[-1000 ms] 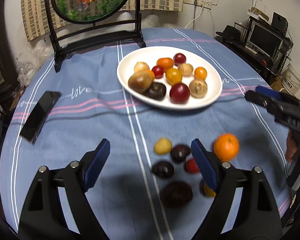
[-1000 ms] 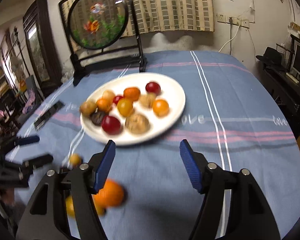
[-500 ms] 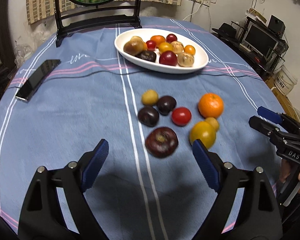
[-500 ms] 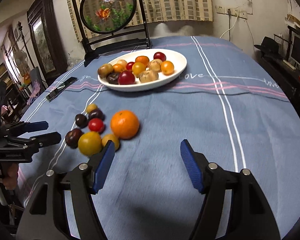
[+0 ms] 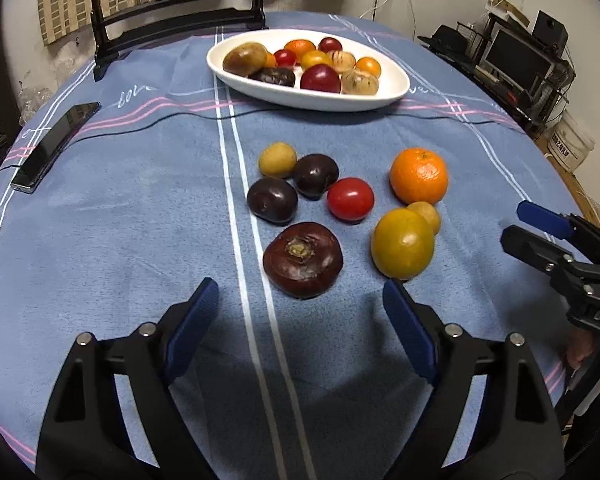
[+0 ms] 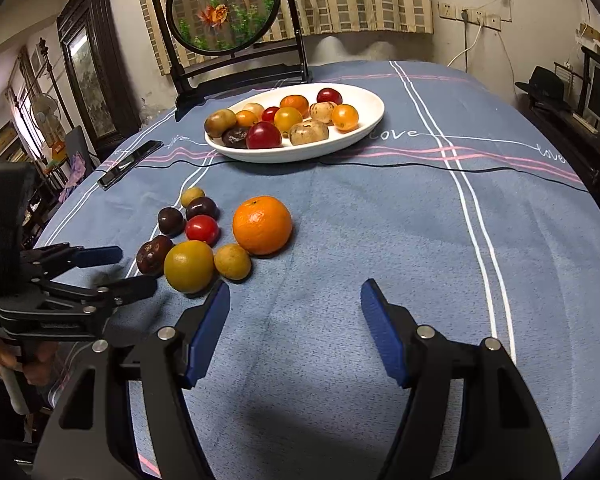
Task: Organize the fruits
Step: 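Grasp a dark purple tomato with the left tool while the right tool grasps an orange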
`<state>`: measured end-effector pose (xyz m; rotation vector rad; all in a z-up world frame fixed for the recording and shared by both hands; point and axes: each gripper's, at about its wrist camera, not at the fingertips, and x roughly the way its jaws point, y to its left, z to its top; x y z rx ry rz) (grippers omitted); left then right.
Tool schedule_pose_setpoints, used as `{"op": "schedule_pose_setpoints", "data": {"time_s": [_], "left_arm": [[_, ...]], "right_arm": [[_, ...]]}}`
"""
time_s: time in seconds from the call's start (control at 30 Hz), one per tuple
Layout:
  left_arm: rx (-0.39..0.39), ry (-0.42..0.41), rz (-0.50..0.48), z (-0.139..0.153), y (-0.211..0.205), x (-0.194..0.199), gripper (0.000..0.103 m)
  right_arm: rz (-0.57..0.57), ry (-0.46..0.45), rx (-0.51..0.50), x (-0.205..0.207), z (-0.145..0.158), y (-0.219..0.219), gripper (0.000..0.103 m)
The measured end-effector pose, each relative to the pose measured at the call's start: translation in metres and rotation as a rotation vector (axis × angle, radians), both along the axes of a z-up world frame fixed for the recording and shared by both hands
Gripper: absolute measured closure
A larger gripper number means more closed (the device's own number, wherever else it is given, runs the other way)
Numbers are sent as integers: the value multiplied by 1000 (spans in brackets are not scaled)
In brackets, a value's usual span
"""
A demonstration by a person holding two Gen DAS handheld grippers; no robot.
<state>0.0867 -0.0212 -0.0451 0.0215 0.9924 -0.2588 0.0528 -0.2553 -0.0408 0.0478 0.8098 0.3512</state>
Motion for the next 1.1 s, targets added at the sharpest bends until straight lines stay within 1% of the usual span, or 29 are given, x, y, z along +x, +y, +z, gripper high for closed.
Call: {"op": "schedule_pose_setpoints", "data": {"time_s": [0.07, 0.1, 0.17, 0.2, 0.23, 0.33, 0.53, 0.77, 0.8, 0.9, 1.0, 1.1], "left_arm": [[3, 19, 2, -5, -2, 5, 30], [12, 8, 4, -5, -3, 5, 32], [37, -4, 4, -5, -5, 8, 39], [44, -9, 6, -5, -5, 8, 51], [48, -14, 5, -5, -6, 9, 60], [24, -10, -6, -3, -4, 10, 60], [1, -15, -18, -4, 1, 9, 60], [-18, -14, -29, -4, 5, 10, 60], [-19, -14, -31, -4, 5, 11, 60], [-17, -15, -36, -4, 4, 12, 60], [-18, -13, -36, -4, 3, 14, 60], [-14, -7, -35, -4, 3, 15, 60]], "right_arm": [[0, 3, 0, 1, -1, -1, 35], [0, 5, 0, 1, -1, -1, 35], [3, 11, -3, 3, -3, -1, 35], [6, 14, -6, 3, -4, -1, 35], [9, 20, -12, 4, -4, 0, 35], [19, 19, -31, 7, -3, 5, 35], [34, 6, -53, 24, 3, 25, 35], [38, 38, -115, 55, -1, 54, 35], [30, 50, -124, 60, -3, 56, 39], [35, 94, -141, 70, -12, 61, 45], [31, 113, -123, 76, -17, 62, 56], [14, 121, -97, 79, -17, 57, 57]]}}
